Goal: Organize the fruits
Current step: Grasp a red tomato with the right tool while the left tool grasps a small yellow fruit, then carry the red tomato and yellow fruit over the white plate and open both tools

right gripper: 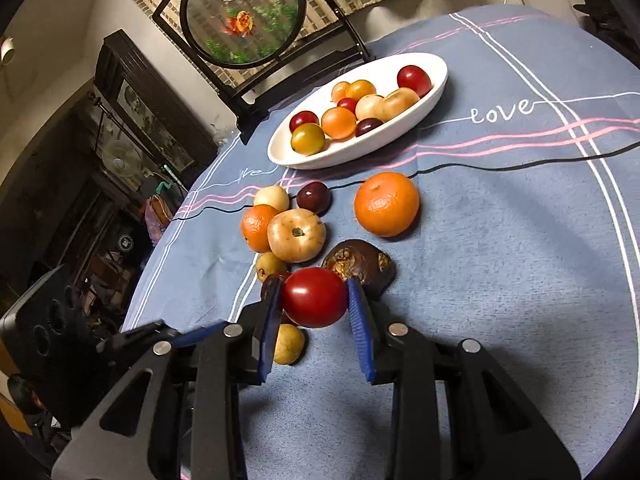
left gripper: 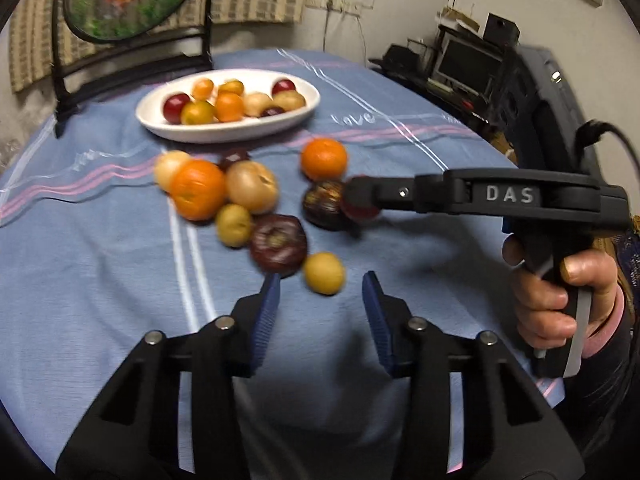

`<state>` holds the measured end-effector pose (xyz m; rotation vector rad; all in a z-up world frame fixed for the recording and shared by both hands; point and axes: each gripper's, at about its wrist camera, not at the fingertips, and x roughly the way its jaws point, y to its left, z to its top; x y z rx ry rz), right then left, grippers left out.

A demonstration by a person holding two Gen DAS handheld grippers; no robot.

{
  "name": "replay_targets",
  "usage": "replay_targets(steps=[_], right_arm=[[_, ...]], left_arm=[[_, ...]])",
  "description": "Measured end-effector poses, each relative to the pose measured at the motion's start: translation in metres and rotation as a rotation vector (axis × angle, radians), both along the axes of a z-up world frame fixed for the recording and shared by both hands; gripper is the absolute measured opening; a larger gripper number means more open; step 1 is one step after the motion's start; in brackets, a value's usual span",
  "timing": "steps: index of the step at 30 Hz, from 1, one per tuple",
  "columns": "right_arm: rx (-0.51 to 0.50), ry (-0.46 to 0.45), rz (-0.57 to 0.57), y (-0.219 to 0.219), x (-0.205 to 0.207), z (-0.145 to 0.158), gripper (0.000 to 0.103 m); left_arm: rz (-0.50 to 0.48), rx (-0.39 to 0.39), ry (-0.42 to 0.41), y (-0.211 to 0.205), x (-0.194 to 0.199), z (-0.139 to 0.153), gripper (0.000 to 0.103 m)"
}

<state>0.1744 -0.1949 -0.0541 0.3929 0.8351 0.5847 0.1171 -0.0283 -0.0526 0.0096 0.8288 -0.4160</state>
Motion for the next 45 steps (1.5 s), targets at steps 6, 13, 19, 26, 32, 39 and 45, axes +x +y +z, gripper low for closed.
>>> replay_targets(steps=[6, 13, 19, 26, 32, 39, 45], right_arm=[[0.003, -0.027, 0.007, 0.000, -0.004, 0.005, 0.033], [0.021, -0.051, 0.024, 0.003, -0.006, 0.010, 0.033], [0.043, -0.060, 0.025, -0.001, -0.007, 0.012, 0.033], [0.051, -0.064, 0.015, -0.004, -0.008, 0.012, 0.033], [0.024, -0.057, 0.005, -0.002, -0.008, 0.009, 0.033], [-0.065, -0.154, 0.016, 0.012, -0.009, 0.025, 0.033], [-0.146, -0.249, -0.035, 0.025, 0.033, 0.056, 0.033]], left_arm=[[0.017, 0.018, 0.051, -0.011, 0.014, -0.009, 0.040], [0.026, 0.039, 0.066, -0.019, 0.024, -0.013, 0.036], [0.039, 0.054, 0.094, -0.022, 0.032, -0.018, 0.025], [0.045, 0.037, 0.098, -0.020, 0.033, -0.018, 0.025], [0.074, -0.010, 0.080, -0.010, 0.026, -0.014, 0.025], [0.098, -0.051, 0.001, 0.020, 0.016, 0.013, 0.025], [0.124, -0.072, -0.082, 0.056, 0.059, 0.060, 0.025]])
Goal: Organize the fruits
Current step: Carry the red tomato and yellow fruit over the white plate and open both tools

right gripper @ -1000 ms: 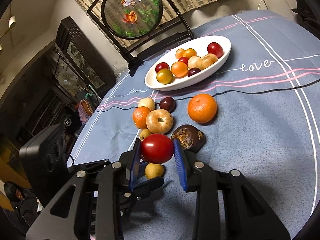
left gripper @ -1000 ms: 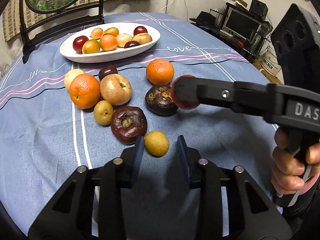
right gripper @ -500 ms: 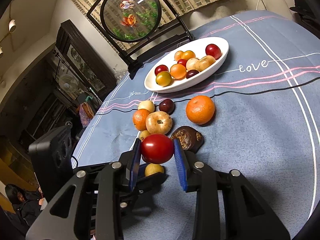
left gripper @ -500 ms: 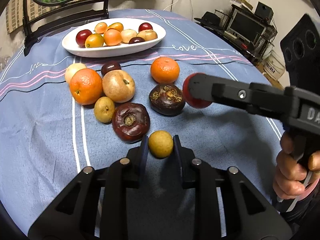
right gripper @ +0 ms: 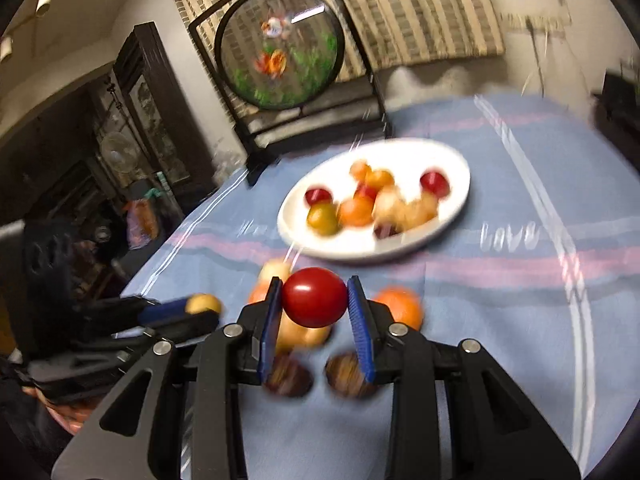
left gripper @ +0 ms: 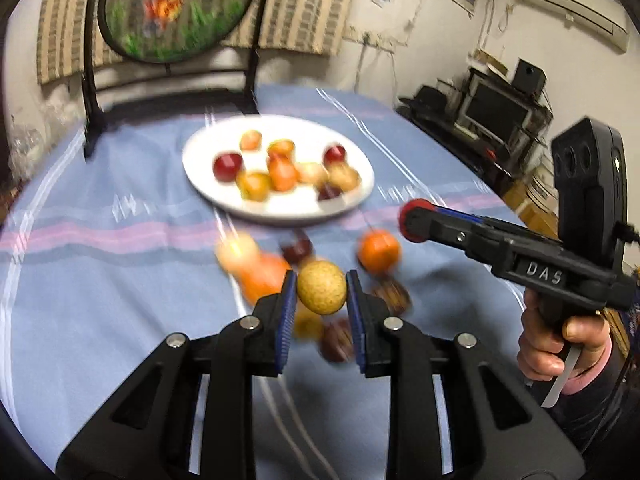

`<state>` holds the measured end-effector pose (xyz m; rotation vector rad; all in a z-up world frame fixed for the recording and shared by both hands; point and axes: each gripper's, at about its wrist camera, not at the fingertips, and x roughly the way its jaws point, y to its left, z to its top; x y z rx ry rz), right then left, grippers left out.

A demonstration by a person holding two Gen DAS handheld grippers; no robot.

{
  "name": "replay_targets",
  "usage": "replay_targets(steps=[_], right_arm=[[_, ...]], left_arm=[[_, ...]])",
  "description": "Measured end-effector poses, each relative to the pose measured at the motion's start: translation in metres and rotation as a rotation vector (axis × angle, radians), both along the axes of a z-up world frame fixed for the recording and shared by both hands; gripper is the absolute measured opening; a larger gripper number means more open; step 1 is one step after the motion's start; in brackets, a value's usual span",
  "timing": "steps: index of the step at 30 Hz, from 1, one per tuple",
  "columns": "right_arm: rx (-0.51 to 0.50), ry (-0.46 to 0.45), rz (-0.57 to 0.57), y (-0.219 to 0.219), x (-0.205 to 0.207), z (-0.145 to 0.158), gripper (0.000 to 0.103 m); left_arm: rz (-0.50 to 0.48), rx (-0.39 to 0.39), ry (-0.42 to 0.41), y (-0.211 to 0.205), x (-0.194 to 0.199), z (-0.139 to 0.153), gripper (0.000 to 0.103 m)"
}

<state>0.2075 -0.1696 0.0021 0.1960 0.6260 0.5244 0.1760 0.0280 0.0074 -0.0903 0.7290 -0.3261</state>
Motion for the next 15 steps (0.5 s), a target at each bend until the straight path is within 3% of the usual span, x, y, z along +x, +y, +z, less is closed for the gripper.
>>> replay_targets(steps=[6, 10, 15], right_arm=[[-0.081, 0.000, -0.024, 0.027, 0.069, 0.006, 0.033], [-0.144, 0.016, -0.020, 0.043, 0.101, -0.002, 0.033], [-0.224, 0.031, -0.009, 0.057, 0.117, -0.017, 0.033]], left_arm=[[0.048, -0.016, -0.001, 0.018, 0.086, 0.021, 0.025], [0.078, 0.011, 0.042, 0.018, 0.150, 0.015, 0.025], [0.081, 0.057, 0.087, 0.007, 0.203, -0.002, 0.025]])
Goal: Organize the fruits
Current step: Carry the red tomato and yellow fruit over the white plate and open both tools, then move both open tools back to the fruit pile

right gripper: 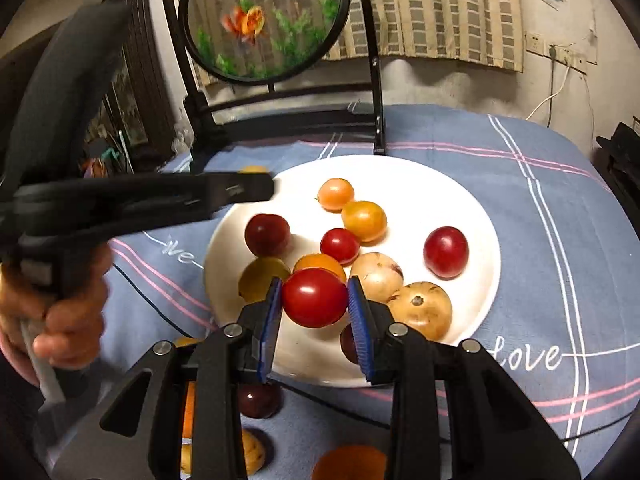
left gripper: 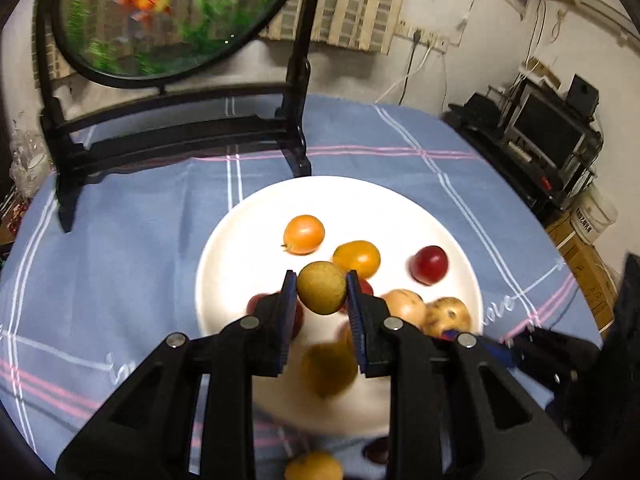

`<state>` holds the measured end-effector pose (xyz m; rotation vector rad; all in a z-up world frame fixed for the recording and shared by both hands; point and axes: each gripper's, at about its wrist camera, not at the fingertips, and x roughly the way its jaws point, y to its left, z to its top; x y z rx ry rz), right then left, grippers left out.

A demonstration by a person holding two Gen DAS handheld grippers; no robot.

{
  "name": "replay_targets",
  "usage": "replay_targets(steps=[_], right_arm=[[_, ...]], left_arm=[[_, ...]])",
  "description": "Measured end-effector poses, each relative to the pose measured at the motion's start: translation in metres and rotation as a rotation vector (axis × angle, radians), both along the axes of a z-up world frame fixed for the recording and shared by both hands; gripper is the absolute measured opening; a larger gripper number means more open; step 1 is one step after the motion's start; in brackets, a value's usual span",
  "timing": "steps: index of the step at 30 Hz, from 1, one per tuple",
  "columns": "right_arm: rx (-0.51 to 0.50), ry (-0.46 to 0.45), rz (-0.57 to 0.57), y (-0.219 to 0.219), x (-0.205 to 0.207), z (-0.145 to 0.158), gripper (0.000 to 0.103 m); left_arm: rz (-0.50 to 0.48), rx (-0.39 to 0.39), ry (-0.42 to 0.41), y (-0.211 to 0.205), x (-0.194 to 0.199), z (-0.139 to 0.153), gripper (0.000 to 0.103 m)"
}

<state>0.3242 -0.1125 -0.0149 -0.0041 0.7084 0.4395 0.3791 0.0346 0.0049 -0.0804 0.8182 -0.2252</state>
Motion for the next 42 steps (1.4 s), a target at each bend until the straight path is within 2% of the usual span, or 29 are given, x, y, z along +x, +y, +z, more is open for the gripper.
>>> replay_targets(steps=[6, 7, 8, 9, 10, 13, 20, 21, 26, 27, 28, 30, 33, 38, 42], right_arm=[[-0.043, 0.036, 0.009, 0.003, 0.011, -0.016, 0.034], [-0.047, 0.042, 0.009, 0.004, 0.011, -0.017, 0.035], [-0.052, 0.047, 0.010, 0.005, 0.010, -0.017, 0.037], [-0.048, 0.045, 0.018, 0.006, 0.009, -0.016, 0.038], [-0.043, 0.037, 0.021, 0.006, 0.006, -0.014, 0.041], [-0.034, 0.010, 0.023, 0.005, -0.003, -0.004, 0.042], [-0.053, -0.052, 0.020, 0.002, -0.041, 0.013, 0.044], [-0.055, -0.059, 0.022, 0.001, -0.048, 0.014, 0.048], [-0.056, -0.085, 0.021, -0.008, -0.078, 0.009, 0.048], [-0.053, -0.090, 0.017, -0.012, -0.083, 0.007, 0.052], [-0.045, -0.095, 0.014, -0.016, -0.087, 0.005, 0.060], [-0.020, -0.102, 0.002, -0.027, -0.096, -0.004, 0.061], [-0.050, -0.056, -0.017, -0.036, -0.103, -0.013, 0.061], [-0.063, -0.074, -0.008, -0.042, -0.121, -0.011, 0.061], [-0.070, -0.007, 0.024, -0.042, -0.126, -0.021, 0.061]], left_arm=[[0.013, 0.027, 0.051, -0.005, 0.026, -0.025, 0.025], [0.020, 0.028, 0.053, -0.005, 0.027, -0.026, 0.032], [0.029, 0.030, 0.048, -0.004, 0.026, -0.026, 0.055], [0.048, 0.034, 0.031, -0.003, 0.022, -0.023, 0.066], [0.067, 0.036, 0.005, 0.000, 0.018, -0.020, 0.073], [0.067, 0.037, -0.016, 0.005, 0.002, -0.008, 0.075], [0.135, 0.060, -0.095, 0.020, -0.075, 0.014, 0.098], [0.139, 0.057, -0.095, 0.021, -0.086, 0.014, 0.098], [0.165, 0.008, -0.107, 0.026, -0.150, 0.001, 0.101], [0.174, 0.000, -0.115, 0.026, -0.159, -0.003, 0.101], [0.186, -0.007, -0.125, 0.026, -0.171, -0.010, 0.101], [0.208, 0.009, -0.131, 0.026, -0.190, -0.025, 0.101], [0.223, 0.069, -0.105, 0.027, -0.208, -0.037, 0.100], [0.276, 0.058, -0.101, 0.038, -0.224, -0.043, 0.100], [0.299, 0.037, -0.092, 0.045, -0.223, -0.043, 0.100]])
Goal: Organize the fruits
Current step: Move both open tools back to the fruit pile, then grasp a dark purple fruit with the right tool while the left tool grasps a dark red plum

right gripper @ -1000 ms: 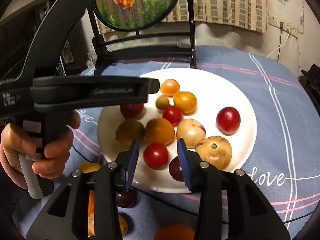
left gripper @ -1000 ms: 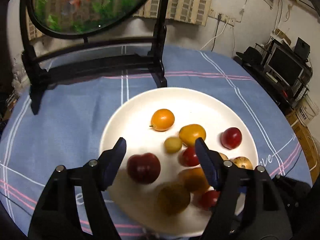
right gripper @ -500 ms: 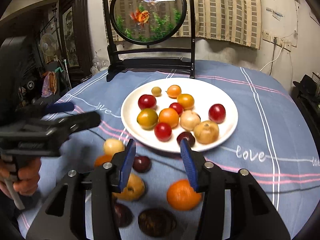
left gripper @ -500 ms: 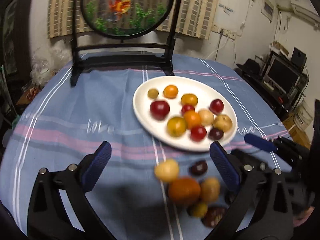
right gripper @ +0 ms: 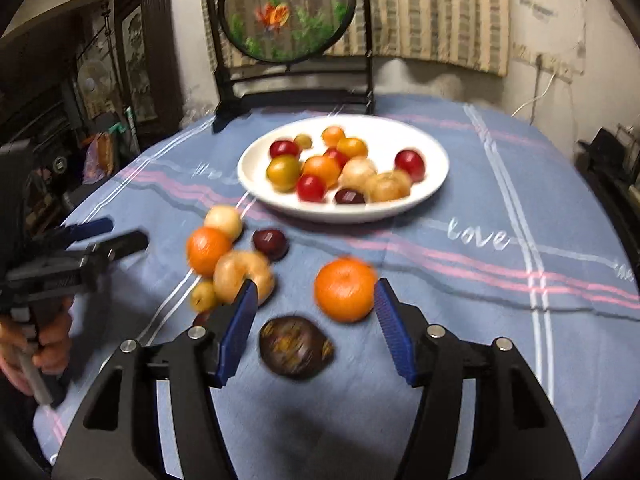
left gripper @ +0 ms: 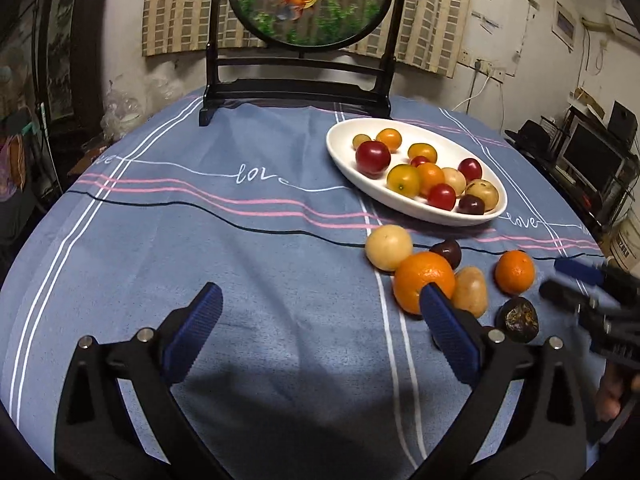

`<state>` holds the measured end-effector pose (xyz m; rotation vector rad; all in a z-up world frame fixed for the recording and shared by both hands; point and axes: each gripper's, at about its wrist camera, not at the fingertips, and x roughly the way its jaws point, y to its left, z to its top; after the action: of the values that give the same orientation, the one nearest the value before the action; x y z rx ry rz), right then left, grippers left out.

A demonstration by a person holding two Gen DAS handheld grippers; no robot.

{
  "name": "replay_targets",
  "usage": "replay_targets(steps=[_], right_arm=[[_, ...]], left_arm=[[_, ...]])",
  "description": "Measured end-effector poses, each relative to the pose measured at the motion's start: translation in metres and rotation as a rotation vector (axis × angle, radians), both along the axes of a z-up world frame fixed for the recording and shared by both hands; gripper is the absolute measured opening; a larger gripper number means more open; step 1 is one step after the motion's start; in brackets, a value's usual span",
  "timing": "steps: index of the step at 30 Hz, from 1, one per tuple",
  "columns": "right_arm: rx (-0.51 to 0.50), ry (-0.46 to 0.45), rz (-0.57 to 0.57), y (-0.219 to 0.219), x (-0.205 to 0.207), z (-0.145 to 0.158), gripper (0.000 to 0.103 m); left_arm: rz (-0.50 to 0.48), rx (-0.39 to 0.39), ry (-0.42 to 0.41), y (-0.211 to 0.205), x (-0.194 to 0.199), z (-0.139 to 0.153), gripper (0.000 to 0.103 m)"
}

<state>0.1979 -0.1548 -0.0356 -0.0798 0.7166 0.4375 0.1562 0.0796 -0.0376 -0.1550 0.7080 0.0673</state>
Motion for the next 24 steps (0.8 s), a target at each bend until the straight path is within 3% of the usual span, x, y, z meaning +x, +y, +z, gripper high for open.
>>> replay_targets(steps=[9, 24], right_arm=[[-0.052, 0.076, 0.025, 0.007, -0.009, -0.020, 0.061], [-0.077, 0.111, 0.037, 0.013, -0.002, -0.033, 0.061]], left_arm=[[-0.007, 0.011, 0.010, -0.003, 0.004, 0.001, 0.100], [-0.023, -0.003, 0.011, -0.005, 0.002, 0.003, 0.100]])
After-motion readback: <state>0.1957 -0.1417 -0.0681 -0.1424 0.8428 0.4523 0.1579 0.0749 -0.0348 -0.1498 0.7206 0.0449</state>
